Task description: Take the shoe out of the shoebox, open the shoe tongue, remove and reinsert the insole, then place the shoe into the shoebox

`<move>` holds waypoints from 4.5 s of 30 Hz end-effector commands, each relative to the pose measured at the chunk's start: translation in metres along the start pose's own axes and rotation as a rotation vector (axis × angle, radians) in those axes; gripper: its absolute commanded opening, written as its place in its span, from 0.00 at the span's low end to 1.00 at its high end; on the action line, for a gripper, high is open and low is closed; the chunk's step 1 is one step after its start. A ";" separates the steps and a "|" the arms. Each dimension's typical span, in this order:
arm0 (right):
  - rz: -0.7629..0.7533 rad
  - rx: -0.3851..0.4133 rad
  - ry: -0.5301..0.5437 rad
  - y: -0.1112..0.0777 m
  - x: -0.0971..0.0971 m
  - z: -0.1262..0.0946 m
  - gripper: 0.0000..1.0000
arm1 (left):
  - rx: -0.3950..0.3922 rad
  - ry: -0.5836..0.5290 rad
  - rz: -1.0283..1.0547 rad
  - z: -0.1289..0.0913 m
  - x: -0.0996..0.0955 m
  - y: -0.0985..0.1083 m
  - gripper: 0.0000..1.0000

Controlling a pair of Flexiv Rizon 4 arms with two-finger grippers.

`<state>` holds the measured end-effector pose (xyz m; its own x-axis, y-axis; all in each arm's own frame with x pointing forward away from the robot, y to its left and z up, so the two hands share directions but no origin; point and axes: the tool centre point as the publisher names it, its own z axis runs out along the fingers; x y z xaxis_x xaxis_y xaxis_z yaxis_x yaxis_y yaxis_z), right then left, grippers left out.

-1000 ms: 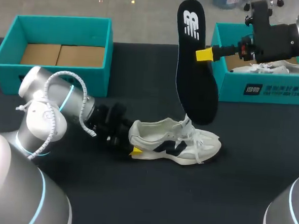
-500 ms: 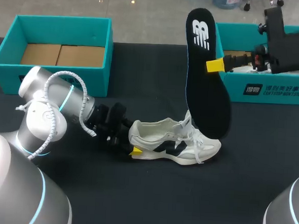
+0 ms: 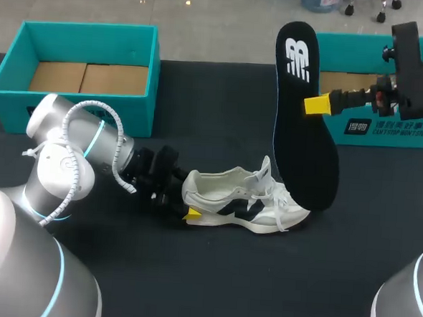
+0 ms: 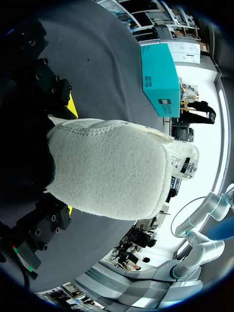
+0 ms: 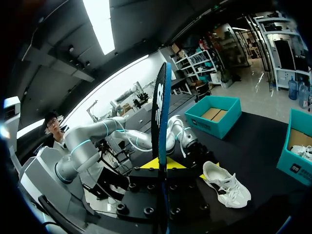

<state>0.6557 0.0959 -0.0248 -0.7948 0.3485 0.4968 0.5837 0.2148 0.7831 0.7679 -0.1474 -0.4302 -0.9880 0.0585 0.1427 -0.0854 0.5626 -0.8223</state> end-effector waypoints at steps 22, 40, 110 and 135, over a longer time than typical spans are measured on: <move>0.026 -0.053 0.009 -0.008 0.002 0.000 0.00 | -0.001 0.000 0.000 0.001 -0.001 0.002 0.00; 0.026 -0.053 0.009 -0.008 0.002 0.000 0.00 | -0.141 -0.006 -0.007 -0.007 0.003 -0.006 1.00; 0.026 -0.053 0.009 -0.008 0.002 0.000 0.00 | -0.839 -0.064 0.065 -0.068 0.020 -0.056 1.00; 0.026 -0.053 0.009 -0.008 0.002 0.000 0.00 | -0.829 -0.099 0.026 -0.093 0.026 -0.076 1.00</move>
<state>0.6471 0.0931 -0.0292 -0.7819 0.3449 0.5192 0.5931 0.1553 0.7900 0.7616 -0.1126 -0.3131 -0.9983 0.0298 0.0498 0.0221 0.9887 -0.1480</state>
